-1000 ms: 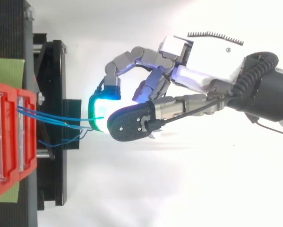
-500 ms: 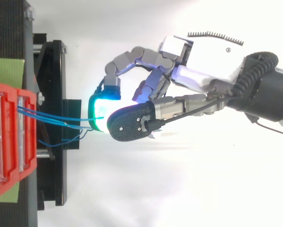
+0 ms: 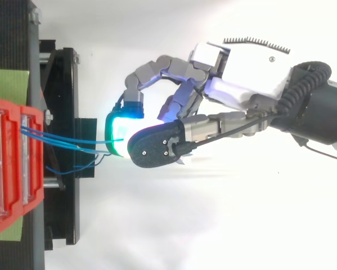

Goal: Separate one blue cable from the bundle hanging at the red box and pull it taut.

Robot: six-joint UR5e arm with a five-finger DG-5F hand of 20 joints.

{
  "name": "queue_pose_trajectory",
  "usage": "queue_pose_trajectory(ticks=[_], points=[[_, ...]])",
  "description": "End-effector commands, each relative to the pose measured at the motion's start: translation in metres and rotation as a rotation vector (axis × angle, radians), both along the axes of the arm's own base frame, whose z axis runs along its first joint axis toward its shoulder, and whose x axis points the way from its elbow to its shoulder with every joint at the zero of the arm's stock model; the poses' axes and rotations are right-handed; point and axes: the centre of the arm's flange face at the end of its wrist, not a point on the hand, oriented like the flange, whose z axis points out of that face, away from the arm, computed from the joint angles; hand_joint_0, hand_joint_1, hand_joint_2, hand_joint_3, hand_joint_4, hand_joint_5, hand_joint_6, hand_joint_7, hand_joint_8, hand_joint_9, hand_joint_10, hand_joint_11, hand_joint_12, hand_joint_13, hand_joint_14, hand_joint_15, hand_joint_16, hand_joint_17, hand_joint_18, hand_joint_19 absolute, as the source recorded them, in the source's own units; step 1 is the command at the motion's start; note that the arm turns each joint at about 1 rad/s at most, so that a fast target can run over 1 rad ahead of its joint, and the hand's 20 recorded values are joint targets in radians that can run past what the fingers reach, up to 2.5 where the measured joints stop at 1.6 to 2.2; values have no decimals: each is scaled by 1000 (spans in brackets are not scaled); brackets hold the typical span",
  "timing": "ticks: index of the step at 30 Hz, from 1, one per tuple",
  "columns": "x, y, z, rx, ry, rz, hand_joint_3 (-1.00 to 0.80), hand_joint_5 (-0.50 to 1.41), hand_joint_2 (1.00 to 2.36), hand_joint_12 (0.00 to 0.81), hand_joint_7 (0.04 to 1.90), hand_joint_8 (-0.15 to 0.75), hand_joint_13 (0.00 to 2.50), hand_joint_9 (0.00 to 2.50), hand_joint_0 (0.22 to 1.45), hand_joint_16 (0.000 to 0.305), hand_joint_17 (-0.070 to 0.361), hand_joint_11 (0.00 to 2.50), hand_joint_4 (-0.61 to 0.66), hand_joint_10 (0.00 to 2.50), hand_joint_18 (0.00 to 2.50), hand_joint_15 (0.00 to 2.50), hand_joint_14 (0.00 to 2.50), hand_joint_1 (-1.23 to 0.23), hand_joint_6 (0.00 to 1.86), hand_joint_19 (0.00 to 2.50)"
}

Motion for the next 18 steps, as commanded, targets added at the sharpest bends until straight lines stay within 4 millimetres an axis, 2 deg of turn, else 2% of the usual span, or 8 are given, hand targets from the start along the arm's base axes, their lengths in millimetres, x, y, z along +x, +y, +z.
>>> queue_pose_trajectory(ticks=[1, 18], points=[[0, 0, 1, 0, -1, 1, -255, -241, 1022, 291, 1150, 210, 1331, 1353, 743, 45, 101, 1678, -189, 89, 754, 1254, 25, -675, 944, 693], [0, 0, 0, 0, 0, 1, -258, -241, 1022, 289, 1142, 219, 1323, 1350, 746, 45, 102, 1674, -192, 85, 749, 1246, 26, -676, 944, 678]])
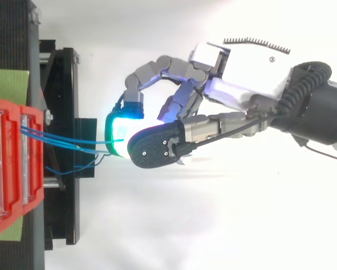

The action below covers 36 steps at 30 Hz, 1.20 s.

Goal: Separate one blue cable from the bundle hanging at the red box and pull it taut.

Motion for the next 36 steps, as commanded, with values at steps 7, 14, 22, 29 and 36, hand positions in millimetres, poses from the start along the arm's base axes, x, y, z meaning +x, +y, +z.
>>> queue_pose_trajectory(ticks=[7, 14, 22, 29, 36], points=[[0, 0, 0, 0, 0, 0, -259, -241, 1022, 288, 1148, 213, 1322, 1350, 746, 45, 101, 1684, -191, 69, 745, 1252, 26, -677, 944, 686], [0, -1, 0, 0, 0, -1, -258, -241, 1022, 289, 1149, 217, 1318, 1352, 746, 45, 101, 1693, -190, 46, 742, 1241, 26, -678, 943, 686], [0, -1, 0, 0, 0, -3, -260, -241, 1021, 296, 1149, 218, 1317, 1355, 747, 45, 101, 1693, -190, 20, 735, 1241, 26, -678, 943, 687], [0, 0, 0, 0, 0, 0, -261, -241, 1021, 293, 1146, 221, 1308, 1356, 747, 45, 101, 1688, -187, 2, 733, 1240, 26, -679, 943, 677], [0, 0, 0, 0, 0, 0, -263, -242, 1021, 293, 1142, 227, 1329, 1351, 747, 45, 101, 1677, -181, 0, 732, 1248, 26, -680, 943, 671]])
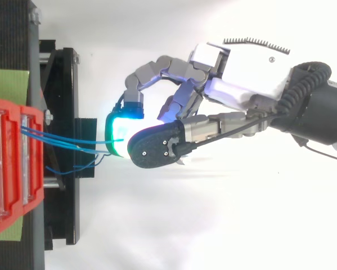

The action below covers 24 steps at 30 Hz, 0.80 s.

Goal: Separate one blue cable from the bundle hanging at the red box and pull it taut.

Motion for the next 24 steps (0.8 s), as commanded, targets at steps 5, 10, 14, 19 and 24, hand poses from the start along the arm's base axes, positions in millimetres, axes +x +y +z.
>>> queue_pose_trajectory(ticks=[5, 10, 14, 19, 24], points=[[0, 0, 1, 0, -2, 0, -264, -242, 1021, 288, 1141, 226, 1336, 1350, 747, 45, 101, 1662, -182, 2, 736, 1266, 25, -680, 943, 678], [0, 0, 1, 0, -2, -1, -267, -242, 1021, 290, 1145, 226, 1332, 1351, 748, 45, 101, 1662, -183, 0, 738, 1260, 27, -680, 942, 678], [0, 0, 0, 0, 0, 0, -265, -242, 1021, 292, 1143, 226, 1335, 1351, 747, 45, 101, 1662, -180, 2, 740, 1260, 25, -680, 942, 669], [0, 0, 0, 0, 0, 0, -265, -242, 1021, 289, 1145, 227, 1333, 1349, 747, 45, 101, 1675, -182, 0, 739, 1262, 23, -680, 942, 671], [0, 0, -1, 0, 1, 0, -271, -243, 1020, 288, 1150, 223, 1331, 1345, 747, 45, 101, 1680, -172, 1, 739, 1273, 26, -678, 942, 663]])
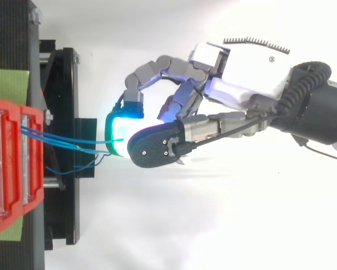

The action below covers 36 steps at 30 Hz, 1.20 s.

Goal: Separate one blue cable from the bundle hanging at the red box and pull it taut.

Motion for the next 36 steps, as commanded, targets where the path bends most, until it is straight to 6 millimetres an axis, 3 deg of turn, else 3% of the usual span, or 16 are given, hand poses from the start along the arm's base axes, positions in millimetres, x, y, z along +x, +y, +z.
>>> queue_pose_trajectory(ticks=[1, 36], points=[[0, -1, -1, 0, 2, -1, -269, -244, 1021, 286, 1149, 224, 1332, 1346, 747, 45, 101, 1668, -172, 1, 739, 1262, 26, -679, 942, 669], [0, 0, 0, 0, 0, 1, -266, -244, 1021, 288, 1140, 224, 1332, 1345, 746, 45, 102, 1657, -177, 0, 735, 1264, 25, -678, 943, 668]])
